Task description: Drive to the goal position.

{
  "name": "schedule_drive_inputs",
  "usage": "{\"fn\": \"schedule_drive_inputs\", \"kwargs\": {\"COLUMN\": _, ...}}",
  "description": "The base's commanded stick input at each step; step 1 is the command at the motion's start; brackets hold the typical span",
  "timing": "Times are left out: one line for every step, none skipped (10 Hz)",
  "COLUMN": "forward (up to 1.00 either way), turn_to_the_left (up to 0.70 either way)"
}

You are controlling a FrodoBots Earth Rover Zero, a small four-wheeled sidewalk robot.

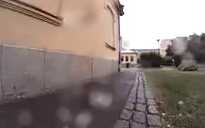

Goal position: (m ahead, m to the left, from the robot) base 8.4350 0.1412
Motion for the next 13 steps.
{"fn": "schedule_drive_inputs", "kwargs": {"forward": 0.85, "turn_to_the_left": -0.34}}
{"fn": "schedule_drive_inputs", "kwargs": {"forward": 0.85, "turn_to_the_left": -0.34}}
{"fn": "schedule_drive_inputs", "kwargs": {"forward": 0.85, "turn_to_the_left": -0.34}}
{"fn": "schedule_drive_inputs", "kwargs": {"forward": 0.85, "turn_to_the_left": -0.34}}
{"fn": "schedule_drive_inputs", "kwargs": {"forward": 0.85, "turn_to_the_left": -0.34}}
{"fn": "schedule_drive_inputs", "kwargs": {"forward": 0.85, "turn_to_the_left": -0.34}}
{"fn": "schedule_drive_inputs", "kwargs": {"forward": 0.85, "turn_to_the_left": -0.34}}
{"fn": "schedule_drive_inputs", "kwargs": {"forward": 0.85, "turn_to_the_left": -0.34}}
{"fn": "schedule_drive_inputs", "kwargs": {"forward": 0.85, "turn_to_the_left": -0.34}}
{"fn": "schedule_drive_inputs", "kwargs": {"forward": 0.85, "turn_to_the_left": -0.34}}
{"fn": "schedule_drive_inputs", "kwargs": {"forward": 0.85, "turn_to_the_left": -0.34}}
{"fn": "schedule_drive_inputs", "kwargs": {"forward": 0.85, "turn_to_the_left": -0.34}}
{"fn": "schedule_drive_inputs", "kwargs": {"forward": 0.85, "turn_to_the_left": -0.34}}
